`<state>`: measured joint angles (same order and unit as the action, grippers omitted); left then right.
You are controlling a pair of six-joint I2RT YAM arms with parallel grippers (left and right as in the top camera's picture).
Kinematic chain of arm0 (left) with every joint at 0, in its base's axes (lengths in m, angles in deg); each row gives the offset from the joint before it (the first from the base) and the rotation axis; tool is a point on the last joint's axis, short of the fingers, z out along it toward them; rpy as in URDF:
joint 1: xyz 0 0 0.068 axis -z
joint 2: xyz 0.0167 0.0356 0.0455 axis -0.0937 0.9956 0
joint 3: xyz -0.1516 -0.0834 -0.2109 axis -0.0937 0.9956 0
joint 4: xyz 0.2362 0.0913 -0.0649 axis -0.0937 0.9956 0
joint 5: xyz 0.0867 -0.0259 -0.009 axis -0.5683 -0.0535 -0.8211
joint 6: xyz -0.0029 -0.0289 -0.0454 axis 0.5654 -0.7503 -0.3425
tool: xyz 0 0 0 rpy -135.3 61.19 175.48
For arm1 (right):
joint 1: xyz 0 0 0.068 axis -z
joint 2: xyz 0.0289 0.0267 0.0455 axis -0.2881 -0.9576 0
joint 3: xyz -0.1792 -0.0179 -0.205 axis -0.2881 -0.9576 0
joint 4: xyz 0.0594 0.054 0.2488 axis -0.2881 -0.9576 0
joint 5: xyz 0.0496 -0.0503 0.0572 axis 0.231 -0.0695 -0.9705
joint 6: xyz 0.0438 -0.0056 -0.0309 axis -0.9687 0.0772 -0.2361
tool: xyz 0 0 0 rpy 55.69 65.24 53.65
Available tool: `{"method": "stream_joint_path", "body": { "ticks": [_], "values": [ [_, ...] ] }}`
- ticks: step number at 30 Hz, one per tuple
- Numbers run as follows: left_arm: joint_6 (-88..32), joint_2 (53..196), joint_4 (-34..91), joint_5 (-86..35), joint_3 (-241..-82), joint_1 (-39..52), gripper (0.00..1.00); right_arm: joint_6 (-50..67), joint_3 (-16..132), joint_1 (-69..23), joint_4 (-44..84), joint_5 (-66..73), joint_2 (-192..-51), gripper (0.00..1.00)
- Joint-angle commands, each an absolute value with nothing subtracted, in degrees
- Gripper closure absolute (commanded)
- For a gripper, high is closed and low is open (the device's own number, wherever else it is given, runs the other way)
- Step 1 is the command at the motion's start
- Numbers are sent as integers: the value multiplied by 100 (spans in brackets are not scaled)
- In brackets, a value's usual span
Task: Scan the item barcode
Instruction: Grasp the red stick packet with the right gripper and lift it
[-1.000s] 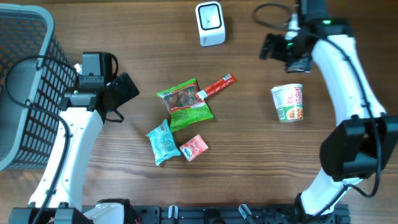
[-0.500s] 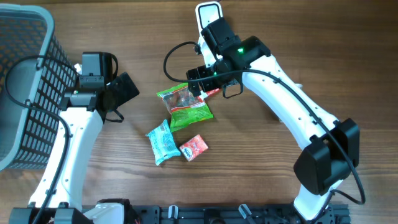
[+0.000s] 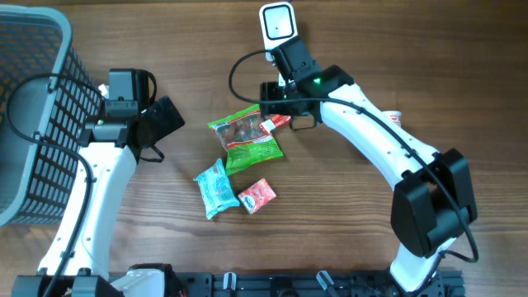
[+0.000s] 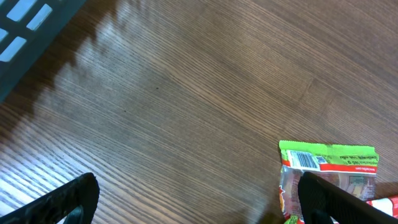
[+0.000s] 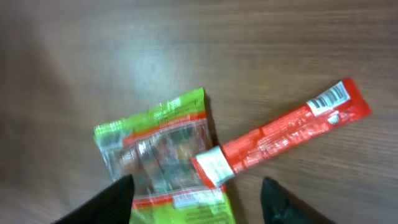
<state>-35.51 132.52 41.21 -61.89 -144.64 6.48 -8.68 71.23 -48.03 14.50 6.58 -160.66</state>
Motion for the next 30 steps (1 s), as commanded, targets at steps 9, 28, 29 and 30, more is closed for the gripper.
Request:
{"method": "stream_joint_path", "body": {
  "ticks": [9, 28, 29, 30],
  "values": [
    [-3581, 13178, 4105, -6241, -14470, 626, 0, -3796, 5268, -4635, 3336, -15, -16184, 61],
    [-3581, 13178, 4105, -6241, -14470, 626, 0, -4937, 3806, -4639, 5924, 212, -16186, 96],
    [-3581, 13178, 4105, -6241, -14470, 626, 0, -4725, 3806, -4639, 5924, 210, -16184, 96],
    [-3581, 13178, 4105, -6243, -14470, 626, 0, -4478, 3806, -4633, 5920, 206, -16182, 96]
  ]
}}
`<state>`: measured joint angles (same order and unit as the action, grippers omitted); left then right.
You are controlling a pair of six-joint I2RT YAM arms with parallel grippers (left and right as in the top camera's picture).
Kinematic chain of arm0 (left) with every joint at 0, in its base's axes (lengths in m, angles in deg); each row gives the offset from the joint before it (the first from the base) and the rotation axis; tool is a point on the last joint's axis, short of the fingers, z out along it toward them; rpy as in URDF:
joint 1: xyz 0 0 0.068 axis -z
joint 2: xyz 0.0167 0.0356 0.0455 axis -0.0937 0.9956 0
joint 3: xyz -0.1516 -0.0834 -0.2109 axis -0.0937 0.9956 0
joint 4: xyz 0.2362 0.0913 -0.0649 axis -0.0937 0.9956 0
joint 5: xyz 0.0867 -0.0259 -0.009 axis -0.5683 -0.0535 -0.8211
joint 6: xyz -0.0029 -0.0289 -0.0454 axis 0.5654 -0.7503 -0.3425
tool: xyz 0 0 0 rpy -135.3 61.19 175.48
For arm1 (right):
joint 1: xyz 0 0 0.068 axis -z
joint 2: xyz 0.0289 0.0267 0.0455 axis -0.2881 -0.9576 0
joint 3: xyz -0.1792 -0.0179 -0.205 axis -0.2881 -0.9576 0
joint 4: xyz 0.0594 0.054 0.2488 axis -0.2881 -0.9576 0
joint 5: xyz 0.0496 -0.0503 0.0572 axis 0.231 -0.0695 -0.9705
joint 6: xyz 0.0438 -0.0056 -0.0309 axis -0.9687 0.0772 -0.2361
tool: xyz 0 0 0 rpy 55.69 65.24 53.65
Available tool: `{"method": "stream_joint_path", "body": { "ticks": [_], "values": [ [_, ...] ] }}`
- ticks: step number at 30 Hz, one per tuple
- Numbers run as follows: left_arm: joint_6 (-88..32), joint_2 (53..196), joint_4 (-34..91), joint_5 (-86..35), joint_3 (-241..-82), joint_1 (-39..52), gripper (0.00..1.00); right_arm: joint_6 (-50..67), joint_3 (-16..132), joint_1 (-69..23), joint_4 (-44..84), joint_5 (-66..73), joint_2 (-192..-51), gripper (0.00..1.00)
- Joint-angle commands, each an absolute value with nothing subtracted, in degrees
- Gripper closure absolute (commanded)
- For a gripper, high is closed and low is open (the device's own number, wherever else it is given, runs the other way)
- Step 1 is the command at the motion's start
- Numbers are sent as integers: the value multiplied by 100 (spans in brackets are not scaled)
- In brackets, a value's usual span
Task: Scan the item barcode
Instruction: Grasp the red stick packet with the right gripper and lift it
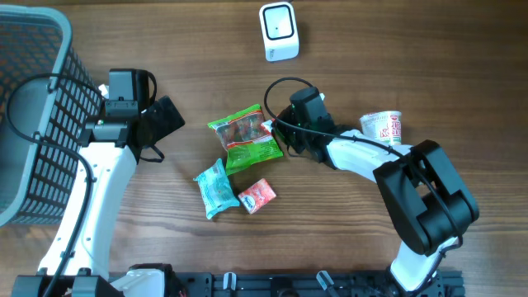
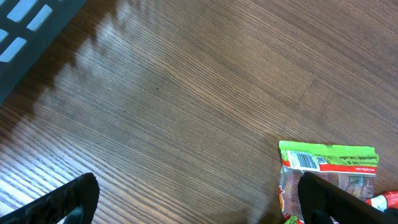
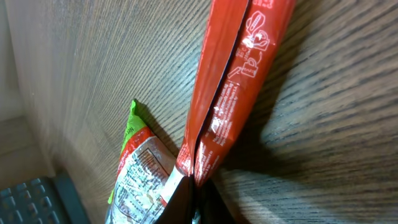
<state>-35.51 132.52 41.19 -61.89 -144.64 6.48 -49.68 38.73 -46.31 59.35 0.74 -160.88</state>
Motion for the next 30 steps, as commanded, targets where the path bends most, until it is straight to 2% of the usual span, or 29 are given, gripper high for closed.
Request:
{"method": "stream_joint_path", "body": {
  "ticks": [1, 4, 6, 9, 11, 14, 17, 20, 24, 30],
  "values": [
    [-3581, 13178, 4105, -6243, -14470, 626, 0, -3973, 3806, -4626, 5915, 107, -16147, 96],
    [-3581, 13178, 4105, -6241, -14470, 626, 0, -2739, 3808, -4493, 5498, 20, -15677, 96],
    [-3581, 13178, 4105, -6243, -14470, 626, 0, -1082, 3810, -4292, 4230, -225, -14809, 96],
    [-3581, 13178, 4105, -6243, -14470, 626, 0, 422, 3810, -4248, 3314, -404, -14118, 96],
    [-3581, 13178, 4105, -6243, -14470, 626, 0, 1810, 3810, -4248, 2691, -1174, -13581, 96],
    [-3581, 13178, 4105, -6243, -14470, 626, 0, 3790, 3810, -4248, 1684, -3197, -12936, 96],
    [-3581, 13178, 4105, -6243, -14470, 626, 0, 4920, 3810, -4248, 770, -3716, -12492, 96],
    [-3581, 13178, 4105, -6241, -14470, 626, 0, 5198, 3810, -4248, 364, -3523, -12256, 96],
    [-3581, 13178, 4105, -6241, -14470, 626, 0, 3840, 4009, -4248, 523, -1836, -12250, 96],
    [-3581, 13178, 4105, -6243, -14470, 626, 0, 3335, 6007, -4248, -476, -113, -12473, 96]
  ]
}}
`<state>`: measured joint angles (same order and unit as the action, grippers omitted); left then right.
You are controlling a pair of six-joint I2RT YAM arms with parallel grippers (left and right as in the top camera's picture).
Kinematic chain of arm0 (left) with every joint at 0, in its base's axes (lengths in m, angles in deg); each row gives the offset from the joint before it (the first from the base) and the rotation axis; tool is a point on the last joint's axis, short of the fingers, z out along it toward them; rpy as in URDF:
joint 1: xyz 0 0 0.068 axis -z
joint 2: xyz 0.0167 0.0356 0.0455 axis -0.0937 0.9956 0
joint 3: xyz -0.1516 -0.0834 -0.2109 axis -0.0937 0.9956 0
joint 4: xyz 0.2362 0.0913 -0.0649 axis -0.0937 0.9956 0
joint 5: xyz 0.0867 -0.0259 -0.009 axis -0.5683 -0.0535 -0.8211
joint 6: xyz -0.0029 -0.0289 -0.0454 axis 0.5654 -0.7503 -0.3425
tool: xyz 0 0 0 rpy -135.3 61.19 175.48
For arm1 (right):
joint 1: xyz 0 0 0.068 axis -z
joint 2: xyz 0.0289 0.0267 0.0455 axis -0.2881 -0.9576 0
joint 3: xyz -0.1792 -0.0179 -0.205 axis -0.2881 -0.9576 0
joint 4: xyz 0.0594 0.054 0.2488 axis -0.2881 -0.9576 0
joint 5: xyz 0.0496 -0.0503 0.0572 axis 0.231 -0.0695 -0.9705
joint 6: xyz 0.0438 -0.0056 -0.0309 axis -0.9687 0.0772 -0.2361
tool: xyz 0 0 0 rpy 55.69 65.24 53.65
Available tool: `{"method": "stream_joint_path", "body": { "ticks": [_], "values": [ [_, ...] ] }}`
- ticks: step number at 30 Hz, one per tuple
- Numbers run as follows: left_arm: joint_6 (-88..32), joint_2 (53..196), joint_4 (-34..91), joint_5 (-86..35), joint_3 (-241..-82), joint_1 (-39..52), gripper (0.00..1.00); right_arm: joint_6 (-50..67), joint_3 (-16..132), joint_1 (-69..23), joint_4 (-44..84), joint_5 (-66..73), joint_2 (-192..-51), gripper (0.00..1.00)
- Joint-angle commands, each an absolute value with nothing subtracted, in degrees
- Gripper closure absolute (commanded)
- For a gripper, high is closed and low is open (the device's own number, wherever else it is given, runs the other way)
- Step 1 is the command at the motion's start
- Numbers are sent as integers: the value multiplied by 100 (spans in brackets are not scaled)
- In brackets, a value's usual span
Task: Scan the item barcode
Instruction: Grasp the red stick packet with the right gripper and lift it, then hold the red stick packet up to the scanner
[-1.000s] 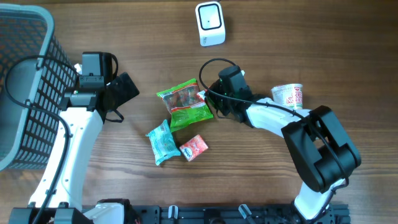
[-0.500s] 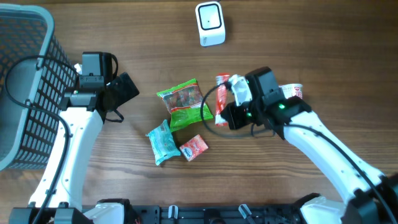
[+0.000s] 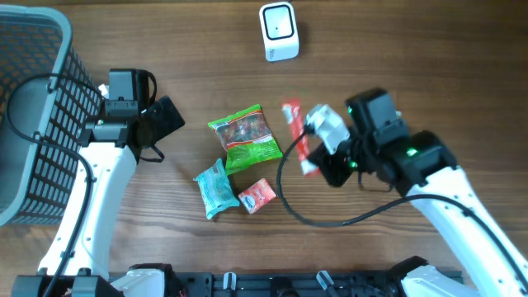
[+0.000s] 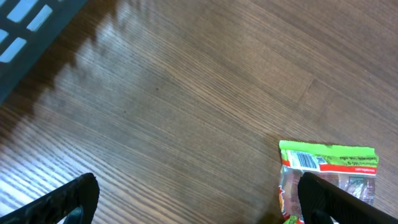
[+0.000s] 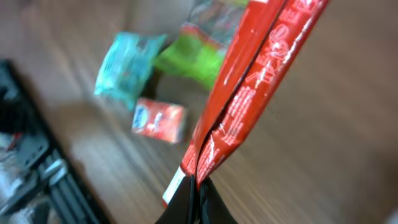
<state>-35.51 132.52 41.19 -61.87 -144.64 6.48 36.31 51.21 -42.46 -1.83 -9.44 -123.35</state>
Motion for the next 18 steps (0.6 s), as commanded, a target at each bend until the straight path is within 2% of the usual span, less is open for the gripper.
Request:
{"method": "stream_joint_path", "body": {
  "ticks": [1, 4, 7, 14, 18],
  "values": [
    [-3581, 13178, 4105, -6243, -14470, 626, 0, 3261, 6463, -4248, -747, 162, -12663, 96],
    [-3581, 13178, 4105, -6241, -14470, 626, 0, 3281, 7976, -4261, -1689, 756, -13531, 96],
    [-3581, 13178, 4105, -6241, -14470, 626, 0, 3679, 8850, -4386, -1883, 1471, -14306, 96],
    [-3581, 13178, 4105, -6241, -14470, 626, 0, 4579, 8852, -4976, -670, 4125, -16055, 96],
    [-3581, 13178, 4105, -6241, -14470, 626, 0, 5377, 8852, -4996, 576, 5464, -17017, 96]
  ]
}}
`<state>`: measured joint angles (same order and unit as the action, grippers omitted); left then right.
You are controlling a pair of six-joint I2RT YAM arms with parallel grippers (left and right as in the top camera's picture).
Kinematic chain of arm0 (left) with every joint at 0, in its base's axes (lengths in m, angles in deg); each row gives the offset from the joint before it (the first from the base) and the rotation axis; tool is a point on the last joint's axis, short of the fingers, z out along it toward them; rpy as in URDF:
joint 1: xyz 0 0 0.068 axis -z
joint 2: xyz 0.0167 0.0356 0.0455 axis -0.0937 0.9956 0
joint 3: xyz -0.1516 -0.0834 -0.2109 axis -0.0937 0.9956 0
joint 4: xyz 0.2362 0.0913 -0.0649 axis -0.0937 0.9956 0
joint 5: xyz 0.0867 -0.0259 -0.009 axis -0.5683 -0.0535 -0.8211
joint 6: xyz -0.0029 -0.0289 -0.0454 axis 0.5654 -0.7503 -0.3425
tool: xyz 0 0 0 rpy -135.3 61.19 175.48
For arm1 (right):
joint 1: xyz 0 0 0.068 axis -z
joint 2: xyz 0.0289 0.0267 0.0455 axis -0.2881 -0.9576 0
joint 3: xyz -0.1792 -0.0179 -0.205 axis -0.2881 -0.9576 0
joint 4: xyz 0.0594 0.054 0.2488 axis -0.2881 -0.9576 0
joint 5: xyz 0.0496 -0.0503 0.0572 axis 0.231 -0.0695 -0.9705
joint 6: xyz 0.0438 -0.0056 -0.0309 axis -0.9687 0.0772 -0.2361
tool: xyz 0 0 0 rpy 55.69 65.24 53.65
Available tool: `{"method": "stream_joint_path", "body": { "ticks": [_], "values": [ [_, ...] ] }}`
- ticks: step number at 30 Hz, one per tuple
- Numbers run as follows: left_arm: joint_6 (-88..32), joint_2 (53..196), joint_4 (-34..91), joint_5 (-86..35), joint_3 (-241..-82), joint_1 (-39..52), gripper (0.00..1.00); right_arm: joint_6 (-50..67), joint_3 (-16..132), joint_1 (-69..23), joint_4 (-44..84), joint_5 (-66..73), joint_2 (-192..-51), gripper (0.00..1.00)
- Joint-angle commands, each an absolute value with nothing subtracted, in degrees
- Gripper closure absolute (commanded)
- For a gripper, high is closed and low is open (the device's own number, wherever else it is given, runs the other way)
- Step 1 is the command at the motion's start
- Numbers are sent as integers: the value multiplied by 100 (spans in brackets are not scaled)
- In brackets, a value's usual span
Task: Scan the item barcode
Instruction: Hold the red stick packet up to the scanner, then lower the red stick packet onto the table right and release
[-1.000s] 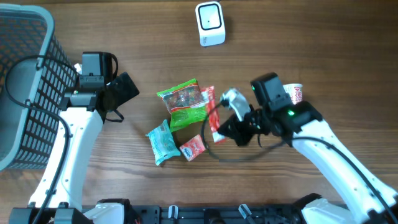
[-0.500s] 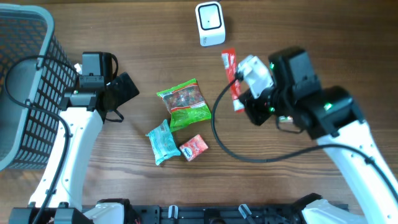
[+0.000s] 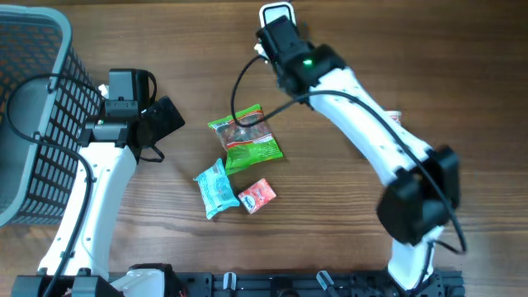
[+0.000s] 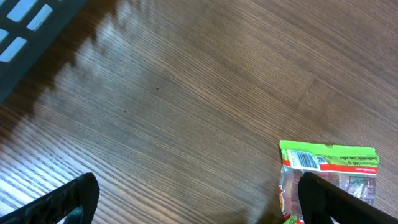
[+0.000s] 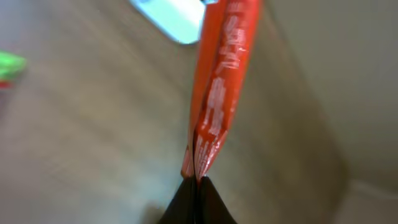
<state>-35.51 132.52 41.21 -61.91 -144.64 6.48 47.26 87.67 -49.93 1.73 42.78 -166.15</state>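
Note:
My right gripper (image 5: pixel 198 182) is shut on one end of a long red stick packet (image 5: pixel 217 87), which points away from the fingers. The view is blurred. The stick's far end reaches the white scanner (image 5: pixel 174 15). In the overhead view the right gripper (image 3: pixel 276 41) is at the table's far edge and covers most of the scanner (image 3: pixel 276 11); the stick is hidden there. My left gripper (image 3: pixel 163 120) is open at the left, with nothing between its fingers (image 4: pixel 68 199).
A green snack packet (image 3: pixel 246 136), a teal packet (image 3: pixel 214 188) and a small red packet (image 3: pixel 256 195) lie mid-table. A cup of noodles (image 3: pixel 394 118) shows behind the right arm. A dark wire basket (image 3: pixel 33 107) fills the left edge.
My right gripper, still shut on the red stick, has moved from the mid-right of the table to the far edge at the scanner. The left arm has not moved.
My right gripper was open over the red stick lying beside the green packet. Then it was shut on the stick's end, low at the table. Then it held the stick raised at the right, and now holds it at the scanner.

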Motion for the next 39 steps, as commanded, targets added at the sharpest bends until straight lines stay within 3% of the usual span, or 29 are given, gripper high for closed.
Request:
{"method": "stream_joint_path", "body": {
  "ticks": [1, 4, 9, 21, 24, 28, 33, 35, 39],
  "values": [
    [-3581, 13178, 4105, -6243, -14470, 626, 0, 5683, 8848, -4996, 1032, 5720, -17237, 96],
    [-3581, 13178, 4105, -6241, -14470, 626, 0, 6833, 8841, -4996, 2650, 6636, -17738, 96],
    [-3581, 13178, 4105, -6243, -14470, 626, 0, 8389, 8837, -4974, 4512, 6795, -18300, 96],
    [-3581, 13178, 4105, -6243, -14470, 626, 0, 8384, 8826, -4958, 4632, 6988, -18750, 96],
    [-3581, 13178, 4105, -6241, -14470, 626, 0, 7744, 8826, -4956, 4101, 6682, -18230, 96],
    [-3581, 13178, 4105, -6243, -14470, 626, 0, 6096, 8826, -4950, 2175, 5134, -16936, 96],
    [-3581, 13178, 4105, -6243, -14470, 626, 0, 3956, 8826, -4687, -1016, 1749, -15745, 96],
    [-3581, 13178, 4105, -6243, -14470, 626, 0, 3220, 8710, -4381, -2071, 1058, -15742, 96],
    [-3581, 13178, 4105, -6241, -14470, 626, 0, 1965, 7213, -3793, -1899, 951, -15742, 96]
  ]
}}
